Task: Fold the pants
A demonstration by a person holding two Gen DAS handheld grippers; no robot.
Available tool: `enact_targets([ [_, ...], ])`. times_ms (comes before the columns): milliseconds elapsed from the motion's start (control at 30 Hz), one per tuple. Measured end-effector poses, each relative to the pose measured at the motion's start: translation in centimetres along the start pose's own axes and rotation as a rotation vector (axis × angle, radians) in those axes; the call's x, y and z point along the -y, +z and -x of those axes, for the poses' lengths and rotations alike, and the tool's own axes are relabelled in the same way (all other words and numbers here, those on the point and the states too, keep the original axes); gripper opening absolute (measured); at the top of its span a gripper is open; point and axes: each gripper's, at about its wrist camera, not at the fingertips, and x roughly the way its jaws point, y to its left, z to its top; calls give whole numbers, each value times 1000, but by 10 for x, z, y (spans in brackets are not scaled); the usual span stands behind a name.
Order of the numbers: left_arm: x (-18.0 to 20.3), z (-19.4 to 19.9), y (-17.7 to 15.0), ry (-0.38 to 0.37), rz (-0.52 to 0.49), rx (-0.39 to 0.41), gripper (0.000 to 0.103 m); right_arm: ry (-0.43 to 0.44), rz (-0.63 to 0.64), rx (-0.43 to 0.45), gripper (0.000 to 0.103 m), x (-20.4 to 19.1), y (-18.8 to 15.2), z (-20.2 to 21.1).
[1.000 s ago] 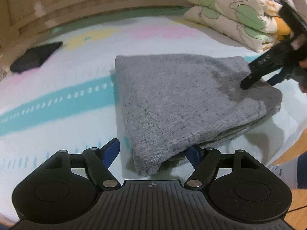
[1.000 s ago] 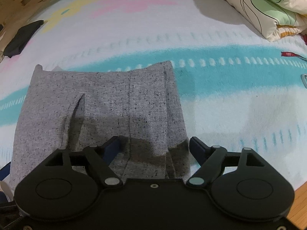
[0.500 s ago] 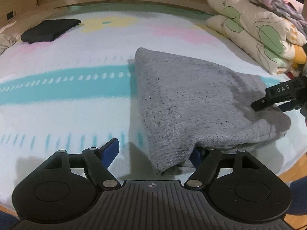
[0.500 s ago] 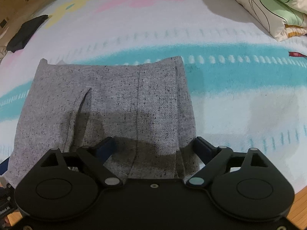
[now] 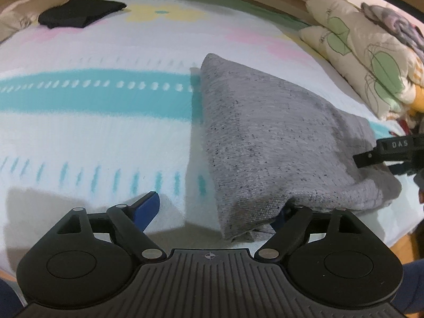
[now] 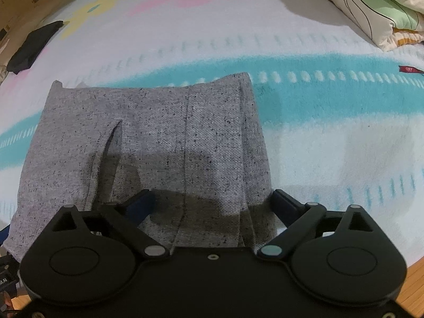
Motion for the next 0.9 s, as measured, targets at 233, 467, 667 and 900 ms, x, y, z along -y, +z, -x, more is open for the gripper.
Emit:
enact_targets([
  [233, -19, 4, -4, -35, 92, 9, 84, 11, -14, -8, 97, 1, 0, -2],
  [467, -42, 19, -10, -66, 201, -28, 84, 27, -22, -22, 101, 4, 1, -7],
  [667, -42, 42, -18, 6, 152, -38, 82, 35, -22, -17, 101, 5, -1, -6],
  [900, -24, 69, 9, 12, 46, 116, 82, -47, -15, 57, 98, 4, 0, 22],
])
